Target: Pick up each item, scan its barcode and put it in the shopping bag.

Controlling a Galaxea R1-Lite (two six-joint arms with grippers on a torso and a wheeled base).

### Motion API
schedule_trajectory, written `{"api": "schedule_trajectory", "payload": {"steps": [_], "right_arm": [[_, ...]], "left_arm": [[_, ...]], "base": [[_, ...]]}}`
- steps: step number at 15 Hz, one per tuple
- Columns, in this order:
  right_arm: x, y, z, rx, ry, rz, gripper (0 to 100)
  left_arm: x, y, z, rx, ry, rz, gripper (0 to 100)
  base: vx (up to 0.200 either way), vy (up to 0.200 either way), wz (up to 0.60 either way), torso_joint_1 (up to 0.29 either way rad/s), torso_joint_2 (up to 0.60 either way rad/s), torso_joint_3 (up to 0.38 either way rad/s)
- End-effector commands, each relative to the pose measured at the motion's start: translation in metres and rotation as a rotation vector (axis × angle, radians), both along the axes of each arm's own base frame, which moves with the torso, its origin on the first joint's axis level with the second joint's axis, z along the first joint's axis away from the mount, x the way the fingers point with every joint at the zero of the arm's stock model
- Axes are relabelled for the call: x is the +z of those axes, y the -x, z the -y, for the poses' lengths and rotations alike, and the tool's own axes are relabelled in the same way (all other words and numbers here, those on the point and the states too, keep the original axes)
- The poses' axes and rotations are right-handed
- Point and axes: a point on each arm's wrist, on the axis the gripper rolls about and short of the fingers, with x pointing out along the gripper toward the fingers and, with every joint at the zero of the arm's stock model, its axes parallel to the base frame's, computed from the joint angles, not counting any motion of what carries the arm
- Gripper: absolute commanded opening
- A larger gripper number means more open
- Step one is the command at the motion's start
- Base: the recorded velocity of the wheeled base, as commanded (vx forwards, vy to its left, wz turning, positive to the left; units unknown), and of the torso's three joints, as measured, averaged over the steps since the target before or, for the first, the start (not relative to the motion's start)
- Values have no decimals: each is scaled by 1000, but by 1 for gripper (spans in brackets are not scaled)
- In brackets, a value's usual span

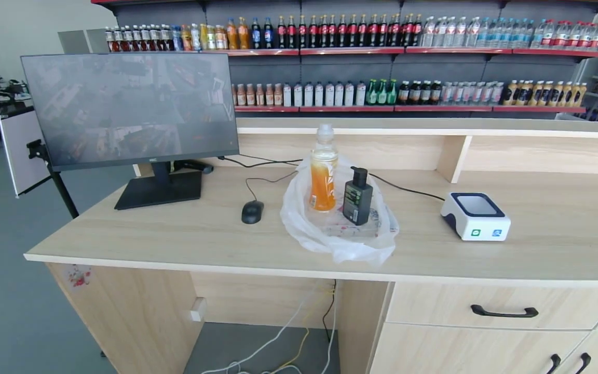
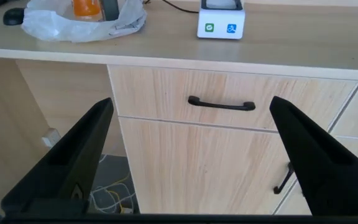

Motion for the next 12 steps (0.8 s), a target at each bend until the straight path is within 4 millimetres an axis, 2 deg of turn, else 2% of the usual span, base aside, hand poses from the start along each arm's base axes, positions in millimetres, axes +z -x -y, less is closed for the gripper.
{"api": "schedule_trajectory", "payload": {"steps": [1, 2, 12], "right_arm": [[0, 0, 0, -1, -2, -1, 100], [0, 0, 0, -1, -2, -1, 100], [0, 0, 0, -1, -2, -1, 100]], "left_arm": [[0, 0, 0, -1, 0, -2, 0], [0, 0, 0, -1, 0, 0, 0], [0, 0, 0, -1, -2, 0, 0]], "base": [[0, 0, 0, 0, 0, 0], [0, 0, 0, 0, 0, 0], [0, -200, 0, 4, 4, 3]]}}
